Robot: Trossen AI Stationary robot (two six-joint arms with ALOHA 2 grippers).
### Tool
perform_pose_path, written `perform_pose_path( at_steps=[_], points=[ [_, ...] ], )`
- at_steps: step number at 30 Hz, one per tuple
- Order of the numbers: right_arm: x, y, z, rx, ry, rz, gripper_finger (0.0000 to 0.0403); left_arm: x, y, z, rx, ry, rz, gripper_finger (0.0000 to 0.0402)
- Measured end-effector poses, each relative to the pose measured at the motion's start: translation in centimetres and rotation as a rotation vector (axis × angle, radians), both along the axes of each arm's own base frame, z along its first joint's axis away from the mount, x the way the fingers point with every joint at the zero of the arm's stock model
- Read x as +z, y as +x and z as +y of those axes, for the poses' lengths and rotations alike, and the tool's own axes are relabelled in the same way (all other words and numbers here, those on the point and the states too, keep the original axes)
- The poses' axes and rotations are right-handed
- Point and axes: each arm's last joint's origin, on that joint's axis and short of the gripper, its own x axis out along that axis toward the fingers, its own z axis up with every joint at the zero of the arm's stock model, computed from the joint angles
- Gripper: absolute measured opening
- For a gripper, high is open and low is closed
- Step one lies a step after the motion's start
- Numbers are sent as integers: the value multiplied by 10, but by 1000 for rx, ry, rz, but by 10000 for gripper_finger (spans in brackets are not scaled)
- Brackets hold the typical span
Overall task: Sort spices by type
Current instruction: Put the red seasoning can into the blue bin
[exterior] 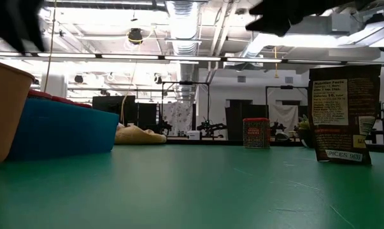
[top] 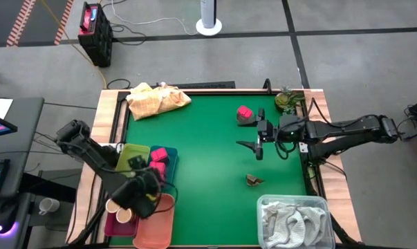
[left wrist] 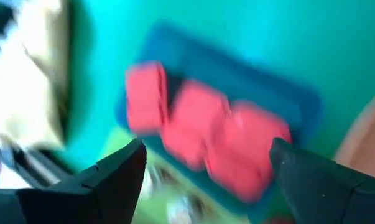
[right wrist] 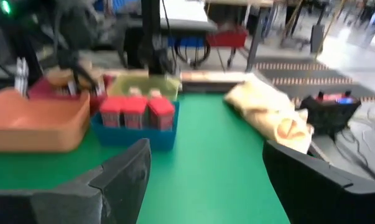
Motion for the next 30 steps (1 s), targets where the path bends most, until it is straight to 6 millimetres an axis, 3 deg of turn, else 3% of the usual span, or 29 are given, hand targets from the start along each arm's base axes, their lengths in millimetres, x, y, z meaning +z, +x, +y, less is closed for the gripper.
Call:
perform_pose_path(
  at_steps=[5,11,21,30],
  points=[
    [-11,-3,-6,-49,38,109,335,2,28,16,-25,94,-146,327],
    [-20,-7,-28,-288,66,181,335,3,52,35,-5,102,-215,327],
    [-60,16,-68,-491,111,412,335,-13,47,45,-81,320,-148,327],
    [-50,27,-117,-542,166,630,335,-25,49,46,-138,312,-110,327]
  ],
)
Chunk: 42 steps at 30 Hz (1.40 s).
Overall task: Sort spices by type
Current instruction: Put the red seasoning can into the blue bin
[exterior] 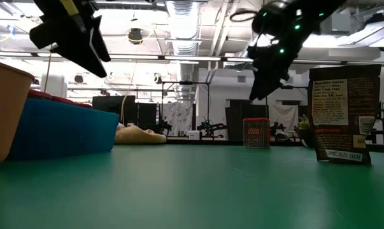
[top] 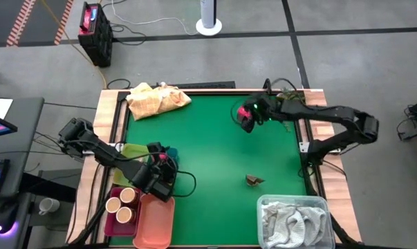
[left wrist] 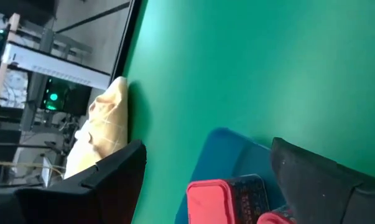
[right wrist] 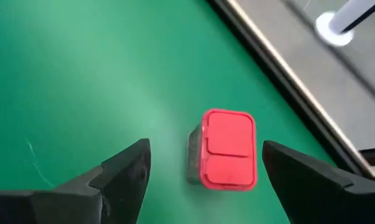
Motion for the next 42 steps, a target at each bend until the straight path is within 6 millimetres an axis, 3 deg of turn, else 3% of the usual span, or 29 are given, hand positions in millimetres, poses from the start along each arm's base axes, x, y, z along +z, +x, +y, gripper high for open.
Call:
perform_pose_path(
  at_steps=[8,17,23,30,36,42],
  points=[
    [-7,15,-38,-46,102,197,335,-6,7,8,-58,-77,-15,327],
    [-13,41,-50,-15,134,291,335,-6,10,11,-116,-111,15,327],
    [-17,54,-59,-34,133,387,335,7,3,14,-135,-122,-19,327],
    [-20,63,-62,-29,204,537,329,31,-14,17,-183,-252,-81,327],
    [-16,68,-61,-18,214,549,321,50,-28,24,-219,-276,-136,327],
    [-9,72,-47,59,242,585,321,63,-39,29,-243,-282,-179,327]
  ],
)
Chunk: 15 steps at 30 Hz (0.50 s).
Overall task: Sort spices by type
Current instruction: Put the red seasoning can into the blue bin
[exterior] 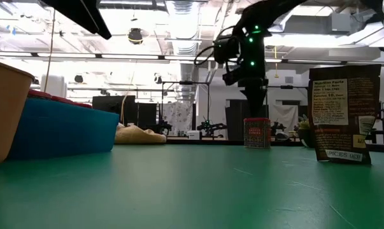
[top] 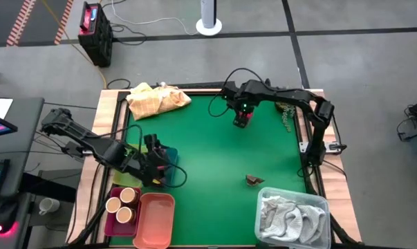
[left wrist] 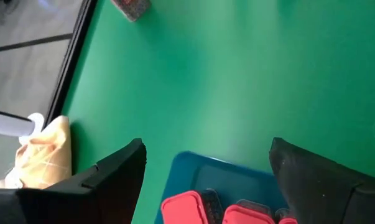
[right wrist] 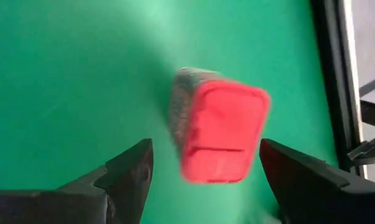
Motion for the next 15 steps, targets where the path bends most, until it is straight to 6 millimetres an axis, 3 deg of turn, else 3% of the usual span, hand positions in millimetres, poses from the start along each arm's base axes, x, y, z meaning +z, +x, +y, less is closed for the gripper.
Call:
perform_pose_path(
  at_steps=[15],
  points=[
    [28,38,65,276,-30,-95,321,4,-2,3,41,44,-47,327]
  ],
)
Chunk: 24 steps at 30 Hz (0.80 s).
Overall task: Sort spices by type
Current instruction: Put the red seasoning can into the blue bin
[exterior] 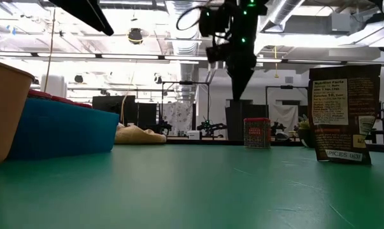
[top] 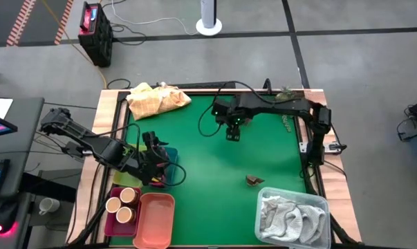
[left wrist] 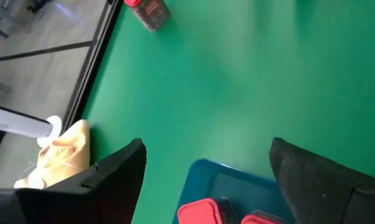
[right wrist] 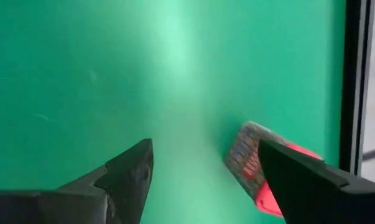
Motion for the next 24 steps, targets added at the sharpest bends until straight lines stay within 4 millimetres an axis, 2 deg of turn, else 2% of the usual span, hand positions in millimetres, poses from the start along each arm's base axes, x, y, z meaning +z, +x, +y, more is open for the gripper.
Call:
perform_pose_path(
  at_steps=[3,10,17,20,24],
  points=[
    [5,-1,-8,-46,3,-21,321,0,0,0,7,-9,-5,327],
    [6,-17,-47,-188,4,-16,321,0,0,0,-1,0,2,327],
    [6,-29,-71,-271,7,-10,321,0,1,2,-17,27,20,327],
    [-3,-25,-74,-284,18,23,321,0,2,7,-12,45,31,327],
    [-24,-11,-78,-267,16,150,321,0,5,14,-1,68,45,327]
  ],
)
